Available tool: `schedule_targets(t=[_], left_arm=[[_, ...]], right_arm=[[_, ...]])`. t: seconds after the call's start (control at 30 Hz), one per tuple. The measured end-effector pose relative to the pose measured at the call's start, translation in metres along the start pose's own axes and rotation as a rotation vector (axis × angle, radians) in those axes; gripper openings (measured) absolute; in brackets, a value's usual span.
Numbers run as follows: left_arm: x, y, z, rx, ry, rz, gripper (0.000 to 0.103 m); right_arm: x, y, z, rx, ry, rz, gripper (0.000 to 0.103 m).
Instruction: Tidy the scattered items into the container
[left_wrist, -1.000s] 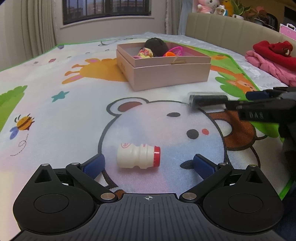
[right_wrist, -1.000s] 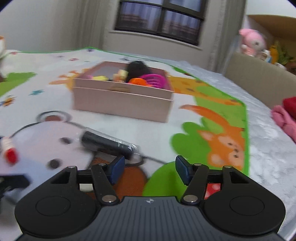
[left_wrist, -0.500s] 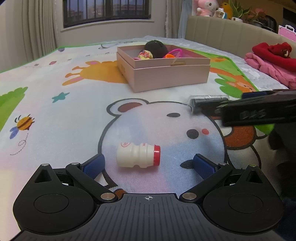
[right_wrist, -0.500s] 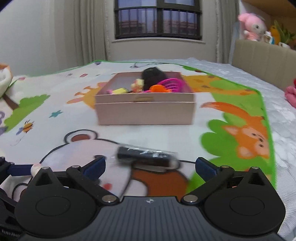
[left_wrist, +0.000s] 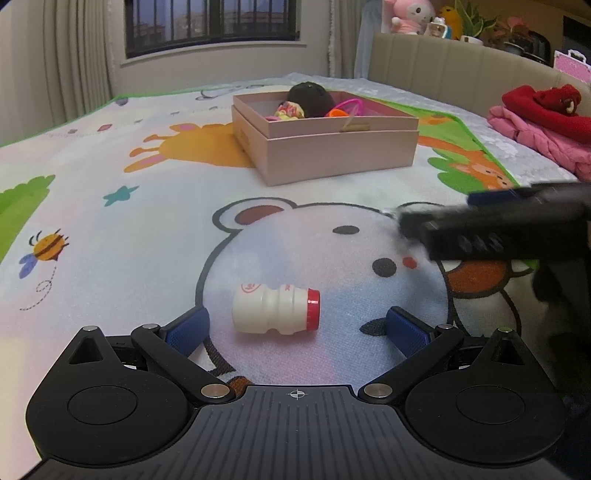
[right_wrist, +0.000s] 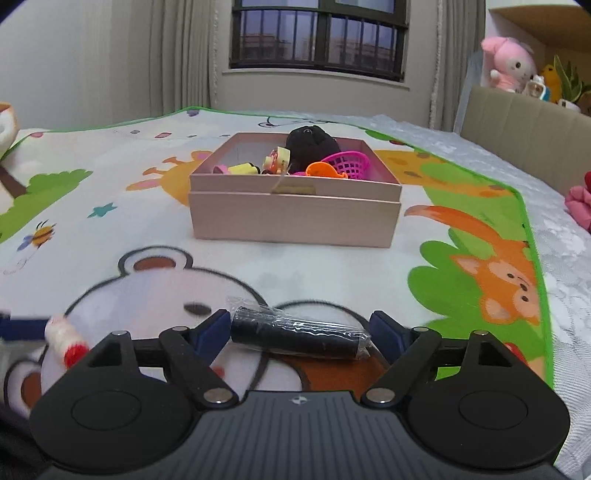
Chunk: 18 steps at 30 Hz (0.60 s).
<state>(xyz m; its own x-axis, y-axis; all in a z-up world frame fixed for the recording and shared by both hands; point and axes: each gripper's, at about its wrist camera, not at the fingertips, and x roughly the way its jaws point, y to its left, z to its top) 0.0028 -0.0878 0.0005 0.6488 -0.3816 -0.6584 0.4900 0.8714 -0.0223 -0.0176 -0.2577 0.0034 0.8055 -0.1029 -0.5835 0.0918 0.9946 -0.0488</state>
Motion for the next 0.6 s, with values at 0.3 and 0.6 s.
schedule_targets(t=[0.3, 0.6], left_arm=[[-0.004, 0.01, 0.009, -0.002, -0.014, -0.034, 0.103], [-0.005, 0.011, 0.013, 0.018, -0.013, -0.01, 0.07]], right_arm=[[-0.027, -0.013, -0.02, -0.008, -0.017, 0.011, 0.082], [-0.032, -0.015, -0.026, -0.013, -0.029, 0.025, 0.082]])
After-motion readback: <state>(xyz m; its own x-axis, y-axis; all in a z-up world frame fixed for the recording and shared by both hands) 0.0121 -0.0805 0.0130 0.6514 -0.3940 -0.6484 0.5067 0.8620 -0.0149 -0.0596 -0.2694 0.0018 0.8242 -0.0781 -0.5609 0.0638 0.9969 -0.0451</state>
